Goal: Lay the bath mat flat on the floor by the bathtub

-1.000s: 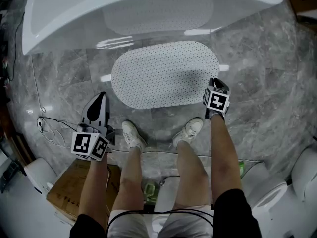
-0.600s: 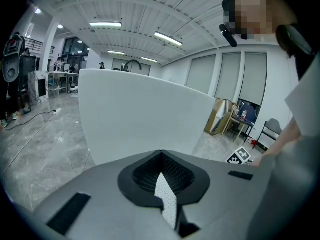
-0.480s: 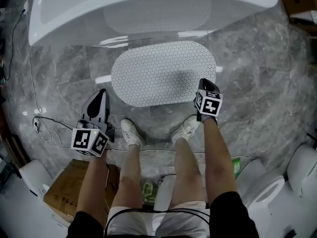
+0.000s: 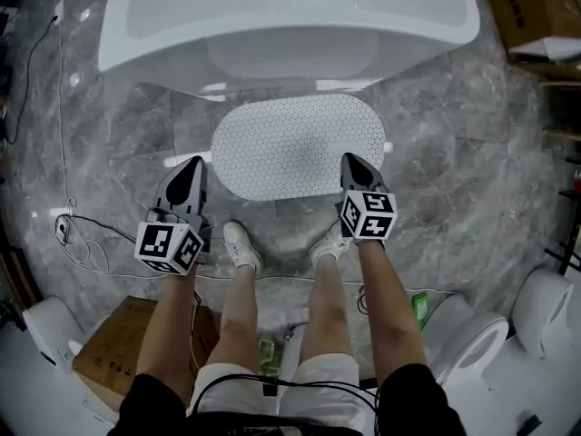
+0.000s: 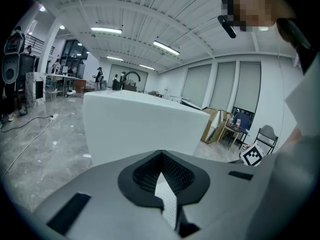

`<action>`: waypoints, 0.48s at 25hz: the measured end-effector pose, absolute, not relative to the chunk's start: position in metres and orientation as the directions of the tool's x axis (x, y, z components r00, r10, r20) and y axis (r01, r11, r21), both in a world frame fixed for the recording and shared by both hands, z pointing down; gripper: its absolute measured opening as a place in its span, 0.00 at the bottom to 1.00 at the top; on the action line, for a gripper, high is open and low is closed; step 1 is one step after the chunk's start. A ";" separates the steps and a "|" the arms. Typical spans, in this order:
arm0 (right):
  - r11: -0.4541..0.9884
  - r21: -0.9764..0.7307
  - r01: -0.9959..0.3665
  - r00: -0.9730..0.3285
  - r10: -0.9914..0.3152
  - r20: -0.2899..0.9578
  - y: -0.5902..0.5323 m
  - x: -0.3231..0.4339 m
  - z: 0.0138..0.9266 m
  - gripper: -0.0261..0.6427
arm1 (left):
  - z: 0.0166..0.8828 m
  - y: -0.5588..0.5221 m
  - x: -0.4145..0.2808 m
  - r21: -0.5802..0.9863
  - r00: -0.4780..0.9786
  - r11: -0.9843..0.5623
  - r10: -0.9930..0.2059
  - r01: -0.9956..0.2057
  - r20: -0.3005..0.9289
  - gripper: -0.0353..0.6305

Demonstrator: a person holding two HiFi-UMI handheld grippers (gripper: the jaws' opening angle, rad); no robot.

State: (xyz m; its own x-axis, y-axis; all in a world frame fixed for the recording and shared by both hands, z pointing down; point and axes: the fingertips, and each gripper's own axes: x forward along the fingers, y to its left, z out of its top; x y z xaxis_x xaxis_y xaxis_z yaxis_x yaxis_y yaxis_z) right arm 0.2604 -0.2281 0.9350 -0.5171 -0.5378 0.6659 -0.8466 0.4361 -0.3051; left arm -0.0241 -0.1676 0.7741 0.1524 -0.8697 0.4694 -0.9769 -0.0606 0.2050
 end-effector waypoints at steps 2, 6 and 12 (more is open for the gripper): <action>0.478 -0.307 -0.823 -0.553 -0.554 0.622 -0.231 0.249 0.900 0.08 | 0.758 -0.169 -0.029 0.202 0.149 -0.062 -0.880 -0.977 0.451 0.07; 0.551 -0.284 -0.785 -0.600 -0.562 0.570 -0.230 0.236 0.839 0.08 | 0.721 -0.164 -0.040 0.196 0.130 -0.050 -0.900 -0.979 0.417 0.07; 0.612 -0.263 -0.746 -0.648 -0.573 0.501 -0.226 0.218 0.754 0.08 | 0.665 -0.152 -0.066 0.207 0.093 -0.016 -0.923 -0.978 0.373 0.07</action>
State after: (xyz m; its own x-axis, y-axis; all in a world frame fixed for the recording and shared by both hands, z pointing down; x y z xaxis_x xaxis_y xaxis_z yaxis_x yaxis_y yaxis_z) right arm 0.2178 -0.2263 0.7538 -0.6478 -0.5734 0.5015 -0.7456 0.6124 -0.2629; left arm -0.0661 -0.1522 0.6655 0.0935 -0.9233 0.3726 -0.9783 -0.0156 0.2068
